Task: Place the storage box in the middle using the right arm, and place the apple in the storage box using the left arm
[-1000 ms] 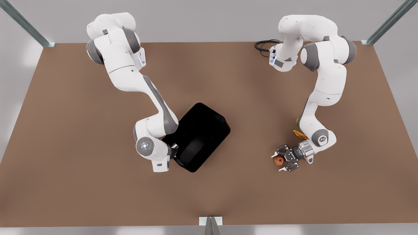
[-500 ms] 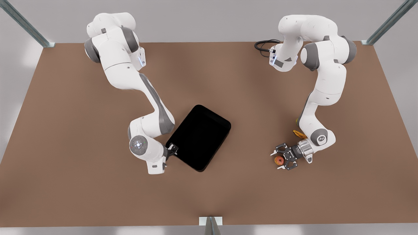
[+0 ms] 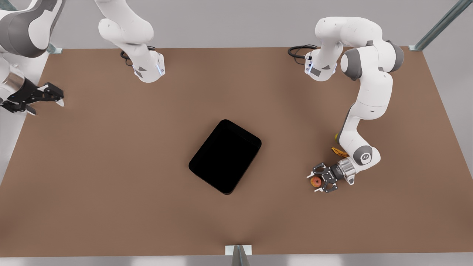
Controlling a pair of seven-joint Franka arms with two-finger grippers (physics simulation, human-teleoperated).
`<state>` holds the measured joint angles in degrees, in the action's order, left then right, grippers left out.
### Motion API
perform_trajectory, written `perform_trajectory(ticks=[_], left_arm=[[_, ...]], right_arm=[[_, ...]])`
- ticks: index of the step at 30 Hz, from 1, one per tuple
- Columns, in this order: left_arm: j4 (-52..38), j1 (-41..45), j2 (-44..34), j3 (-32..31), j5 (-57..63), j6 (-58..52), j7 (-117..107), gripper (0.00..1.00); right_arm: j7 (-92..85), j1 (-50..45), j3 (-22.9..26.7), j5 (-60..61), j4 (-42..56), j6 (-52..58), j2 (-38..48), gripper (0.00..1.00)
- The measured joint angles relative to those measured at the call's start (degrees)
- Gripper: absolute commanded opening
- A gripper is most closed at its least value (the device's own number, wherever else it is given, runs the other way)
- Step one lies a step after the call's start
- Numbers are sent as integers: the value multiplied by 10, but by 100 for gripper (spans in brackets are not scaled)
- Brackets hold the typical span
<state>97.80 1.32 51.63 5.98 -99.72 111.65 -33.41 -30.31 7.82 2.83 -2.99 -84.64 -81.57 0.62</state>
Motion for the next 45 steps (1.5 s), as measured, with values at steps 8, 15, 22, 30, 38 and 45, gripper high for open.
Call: perform_trajectory(ticks=[8,15,22,30,38,45], left_arm=[[1,1,0,0,17,1,12,51],[-1,1,0,0,16,4,1,41],[-2,6,-46,-1,-37,11,-57,41],[-18,173,-175,-4,-55,266,-237,41],[-17,354,-255,-5,-44,418,-417,42],[-77,476,-215,-5,-19,550,-442,74]], right_arm=[[-2,130,1,-1,2,9,-19,100],[-10,65,0,-1,2,10,-21,100],[-2,-79,3,-1,14,8,-113,100],[-11,-54,6,2,25,18,-75,100],[-12,-47,6,1,27,21,-78,100],[-12,-48,6,2,27,22,-81,100]])
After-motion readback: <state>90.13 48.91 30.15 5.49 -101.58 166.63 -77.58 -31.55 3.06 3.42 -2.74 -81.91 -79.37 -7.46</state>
